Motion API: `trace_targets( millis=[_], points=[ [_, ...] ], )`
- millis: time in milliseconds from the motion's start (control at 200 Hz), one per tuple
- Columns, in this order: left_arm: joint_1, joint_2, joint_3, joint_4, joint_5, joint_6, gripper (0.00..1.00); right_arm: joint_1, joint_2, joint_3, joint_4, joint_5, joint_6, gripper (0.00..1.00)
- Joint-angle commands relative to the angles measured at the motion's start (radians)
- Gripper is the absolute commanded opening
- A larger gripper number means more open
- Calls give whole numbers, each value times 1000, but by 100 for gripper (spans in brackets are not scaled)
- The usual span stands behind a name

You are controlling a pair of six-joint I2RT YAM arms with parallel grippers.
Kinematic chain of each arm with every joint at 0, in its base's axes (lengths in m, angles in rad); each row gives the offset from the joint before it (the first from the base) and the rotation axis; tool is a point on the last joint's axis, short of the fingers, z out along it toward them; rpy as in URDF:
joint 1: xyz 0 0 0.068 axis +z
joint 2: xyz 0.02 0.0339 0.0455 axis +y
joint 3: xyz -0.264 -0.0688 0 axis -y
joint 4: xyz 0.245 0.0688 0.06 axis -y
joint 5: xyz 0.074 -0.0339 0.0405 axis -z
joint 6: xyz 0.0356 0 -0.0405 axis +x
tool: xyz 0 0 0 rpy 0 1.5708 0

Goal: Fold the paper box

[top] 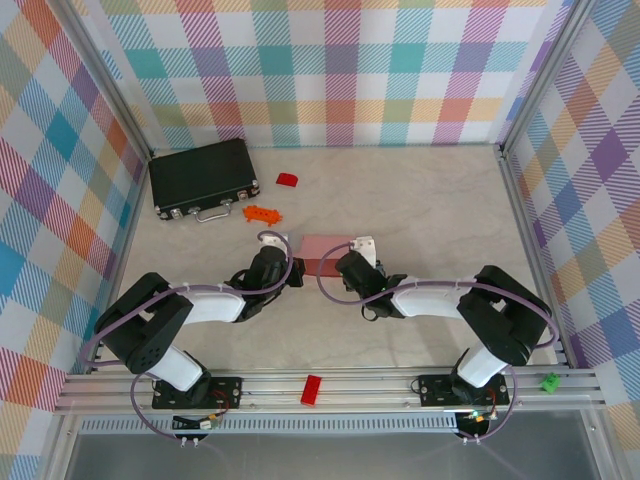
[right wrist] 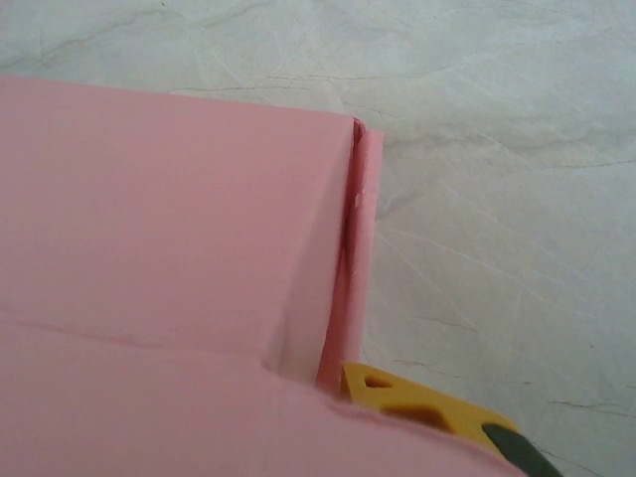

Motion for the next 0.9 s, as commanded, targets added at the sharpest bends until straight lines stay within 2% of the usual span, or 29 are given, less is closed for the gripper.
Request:
trace_targets(
  millis=[0,290,895],
  points=[
    [-13,19,-24,-27,-14,-11,4,8,-9,-32,-60,2,5,24],
    [-16,23,-26,-24,-23,-15,4,11,-35,-47,-65,-1,-21,31],
    [-22,37,-17,-21,-27,-16,4,13,-95,-46,-114,-22,-1,34]
  ],
)
